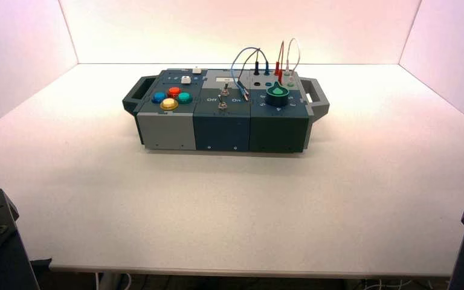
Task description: Push the red button with the right gripper.
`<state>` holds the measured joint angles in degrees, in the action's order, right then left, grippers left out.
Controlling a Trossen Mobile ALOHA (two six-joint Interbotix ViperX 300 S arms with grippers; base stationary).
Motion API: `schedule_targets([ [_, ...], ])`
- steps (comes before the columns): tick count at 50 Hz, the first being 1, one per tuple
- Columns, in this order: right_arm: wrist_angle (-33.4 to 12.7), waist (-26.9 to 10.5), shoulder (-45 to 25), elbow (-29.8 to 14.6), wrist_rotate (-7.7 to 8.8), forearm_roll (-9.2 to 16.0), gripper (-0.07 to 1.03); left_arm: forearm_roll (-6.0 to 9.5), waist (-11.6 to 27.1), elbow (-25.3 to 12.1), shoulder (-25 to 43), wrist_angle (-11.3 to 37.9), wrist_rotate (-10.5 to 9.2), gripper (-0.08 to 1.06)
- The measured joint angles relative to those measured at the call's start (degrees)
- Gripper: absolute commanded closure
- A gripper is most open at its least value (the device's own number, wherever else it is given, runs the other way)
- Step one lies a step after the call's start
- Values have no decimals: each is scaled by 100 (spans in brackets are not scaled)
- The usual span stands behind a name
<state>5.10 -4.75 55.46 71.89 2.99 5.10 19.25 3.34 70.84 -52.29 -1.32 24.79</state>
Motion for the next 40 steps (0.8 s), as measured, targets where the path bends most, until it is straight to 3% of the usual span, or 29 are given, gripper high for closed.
schedule_targets([
  [20, -158, -9, 0, -9, 9, 0, 93, 0, 9, 0, -105, 44, -9, 90],
  [26, -729, -167, -18, -149, 0, 9, 98, 0, 0, 0, -141, 44, -9, 90],
  [40, -1846, -729, -439, -765, 0, 0, 98, 0, 0, 0, -105, 62, -18, 91],
])
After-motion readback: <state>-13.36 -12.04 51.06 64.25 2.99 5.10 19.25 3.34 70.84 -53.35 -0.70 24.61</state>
